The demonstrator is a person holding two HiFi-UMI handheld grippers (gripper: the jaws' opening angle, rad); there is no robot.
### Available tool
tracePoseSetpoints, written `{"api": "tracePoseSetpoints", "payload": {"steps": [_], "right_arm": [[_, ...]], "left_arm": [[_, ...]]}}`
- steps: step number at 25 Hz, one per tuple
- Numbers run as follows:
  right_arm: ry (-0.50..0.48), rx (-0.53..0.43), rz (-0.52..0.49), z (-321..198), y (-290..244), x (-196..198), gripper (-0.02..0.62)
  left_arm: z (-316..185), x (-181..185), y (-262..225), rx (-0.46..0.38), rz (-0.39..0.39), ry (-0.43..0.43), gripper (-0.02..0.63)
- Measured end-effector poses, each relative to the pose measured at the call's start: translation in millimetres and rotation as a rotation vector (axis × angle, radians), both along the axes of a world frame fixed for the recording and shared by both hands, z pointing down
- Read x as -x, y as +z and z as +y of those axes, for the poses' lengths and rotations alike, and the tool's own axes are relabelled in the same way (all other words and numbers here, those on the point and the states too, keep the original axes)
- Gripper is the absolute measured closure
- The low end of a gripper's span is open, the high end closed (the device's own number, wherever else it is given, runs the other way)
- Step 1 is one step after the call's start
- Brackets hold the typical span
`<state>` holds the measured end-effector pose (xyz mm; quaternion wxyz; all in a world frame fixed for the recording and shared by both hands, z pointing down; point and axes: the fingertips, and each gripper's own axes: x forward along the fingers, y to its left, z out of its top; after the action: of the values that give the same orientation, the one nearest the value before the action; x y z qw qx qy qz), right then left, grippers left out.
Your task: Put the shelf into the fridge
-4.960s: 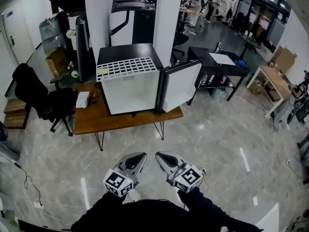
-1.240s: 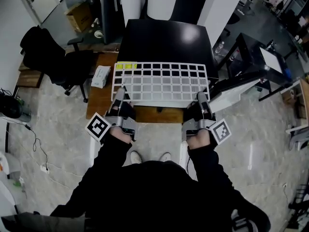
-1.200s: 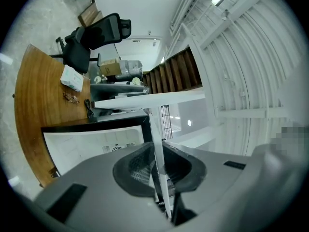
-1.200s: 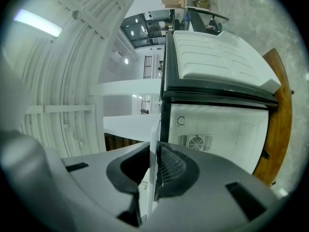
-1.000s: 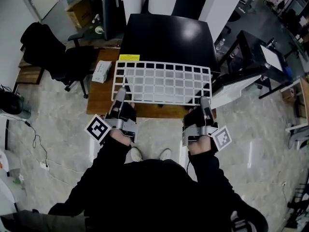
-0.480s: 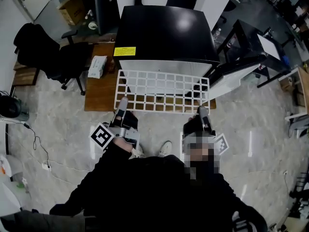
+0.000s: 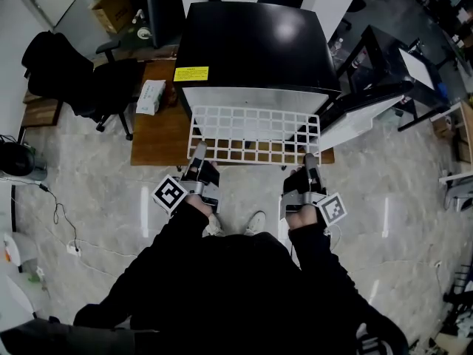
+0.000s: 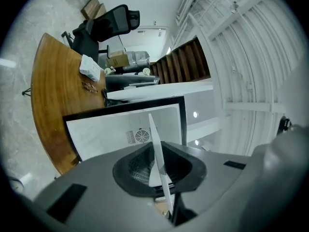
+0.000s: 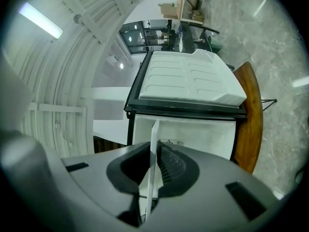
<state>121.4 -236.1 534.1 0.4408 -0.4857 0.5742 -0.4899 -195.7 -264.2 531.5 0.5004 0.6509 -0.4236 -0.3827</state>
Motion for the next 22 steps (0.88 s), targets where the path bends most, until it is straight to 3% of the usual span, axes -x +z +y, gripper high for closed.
{"api": "tracePoseSetpoints", "payload": {"steps": [6,22], "right_arm": [[-0.006,0.027,0.000,-25.8,22.5,4.4,0.561],[-0.018,0.043,-0.004,-38.5,33.4,2.9,0.563]], "left_arm": [[-24.9,5.7,17.4,0.023,-0.012,-0.005,0.563],[-30.8,4.6,26.2,0.037,-0.018,-0.018,0.563]]}}
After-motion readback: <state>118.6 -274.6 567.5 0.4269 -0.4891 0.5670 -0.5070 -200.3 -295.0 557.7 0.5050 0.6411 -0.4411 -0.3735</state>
